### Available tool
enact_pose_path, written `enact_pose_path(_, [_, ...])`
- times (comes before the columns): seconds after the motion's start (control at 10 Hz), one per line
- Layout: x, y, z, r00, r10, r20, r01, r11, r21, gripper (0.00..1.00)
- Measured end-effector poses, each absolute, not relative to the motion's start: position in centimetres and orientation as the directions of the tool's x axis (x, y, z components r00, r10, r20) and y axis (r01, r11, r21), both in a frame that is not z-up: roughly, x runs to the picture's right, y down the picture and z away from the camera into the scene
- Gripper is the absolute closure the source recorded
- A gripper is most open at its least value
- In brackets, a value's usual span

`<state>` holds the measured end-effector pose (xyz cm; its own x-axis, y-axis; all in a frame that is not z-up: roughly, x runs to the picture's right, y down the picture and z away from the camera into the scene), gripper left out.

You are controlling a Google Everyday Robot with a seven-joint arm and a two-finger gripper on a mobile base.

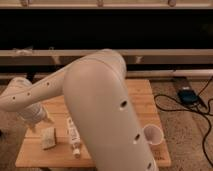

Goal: Place the white sponge in the ceramic bowl

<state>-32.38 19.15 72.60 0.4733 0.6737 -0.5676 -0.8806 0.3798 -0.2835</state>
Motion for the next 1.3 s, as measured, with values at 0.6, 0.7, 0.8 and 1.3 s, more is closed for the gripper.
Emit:
enact_pose_path(0.6, [-31.5, 21.1, 76.1, 0.468, 0.615, -0.634, -0.881, 0.382, -0.28, 0.35])
enact_pose_path(0.7, [-31.4, 21.7, 76.4, 0.471, 0.603, -0.644, -0.879, 0.382, -0.286, 0.35])
enact_pose_path(0.8, [-31.4, 22.3, 76.7, 0.477, 0.587, -0.654, -0.876, 0.379, -0.299, 0.35])
enact_pose_path(1.3, [-31.9, 24.1, 77.8, 0.504, 0.523, -0.688, -0.863, 0.34, -0.373, 0.35])
